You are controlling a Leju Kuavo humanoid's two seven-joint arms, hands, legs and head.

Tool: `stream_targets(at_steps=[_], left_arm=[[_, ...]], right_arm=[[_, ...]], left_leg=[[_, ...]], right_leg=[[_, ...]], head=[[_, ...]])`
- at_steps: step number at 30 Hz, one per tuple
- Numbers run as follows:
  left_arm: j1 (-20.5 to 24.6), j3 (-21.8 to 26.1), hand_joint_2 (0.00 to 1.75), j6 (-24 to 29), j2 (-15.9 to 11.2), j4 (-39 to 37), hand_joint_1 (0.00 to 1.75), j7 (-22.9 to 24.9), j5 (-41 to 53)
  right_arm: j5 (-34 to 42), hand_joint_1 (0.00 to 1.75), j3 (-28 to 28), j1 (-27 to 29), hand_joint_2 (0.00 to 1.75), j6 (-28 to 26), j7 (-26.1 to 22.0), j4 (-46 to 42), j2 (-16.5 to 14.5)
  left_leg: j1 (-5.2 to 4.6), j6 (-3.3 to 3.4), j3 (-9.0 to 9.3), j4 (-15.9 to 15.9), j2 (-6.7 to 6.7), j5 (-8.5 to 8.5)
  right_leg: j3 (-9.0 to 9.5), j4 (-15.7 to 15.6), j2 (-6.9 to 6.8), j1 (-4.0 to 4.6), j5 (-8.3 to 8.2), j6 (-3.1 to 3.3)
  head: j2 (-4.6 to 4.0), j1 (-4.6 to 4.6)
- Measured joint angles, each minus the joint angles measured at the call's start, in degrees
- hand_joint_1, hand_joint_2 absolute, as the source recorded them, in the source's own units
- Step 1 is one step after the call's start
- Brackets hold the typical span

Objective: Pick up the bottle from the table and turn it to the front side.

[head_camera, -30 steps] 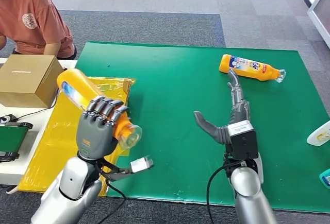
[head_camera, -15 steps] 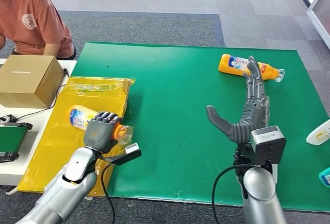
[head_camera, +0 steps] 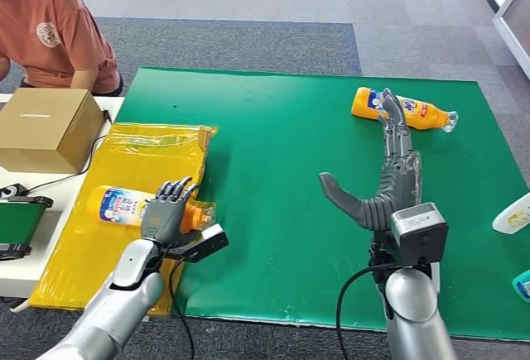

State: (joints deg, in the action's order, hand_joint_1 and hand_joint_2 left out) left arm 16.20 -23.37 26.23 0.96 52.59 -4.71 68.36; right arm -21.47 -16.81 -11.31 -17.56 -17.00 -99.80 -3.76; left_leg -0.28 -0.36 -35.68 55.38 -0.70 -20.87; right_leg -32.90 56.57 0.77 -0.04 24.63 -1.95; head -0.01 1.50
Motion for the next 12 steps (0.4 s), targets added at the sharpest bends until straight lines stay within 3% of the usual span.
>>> stream_targets(at_steps=[5,12], left_arm=[[-1.5,0.7,1.75,-0.4,0.7,1.4,0.0,-2.7,-3.7],[-5.7,0.9,1.75,-2.8,1.0,11.2,0.0,-9.5,-16.1]], right_arm=[[-0.2,0.0,-0.5,0.0,1.75,0.1,0.0,0.0,0.0],[-0.5,0.0,-1.0,0.5,1.75,0.1,0.0,0.1,0.0]], left_leg=[[0.0,0.01,-0.02,0.0,0.0,-0.02],[0.0,0.01,-0.02,0.0,0.0,-0.03]], right_leg=[[-0.01,0.0,0.0,0.0,0.01,-0.01],[-0.03,0.0,0.0,0.0,0.02,-0.02]], head=[[0.0,0.01],[0.01,0.01]])
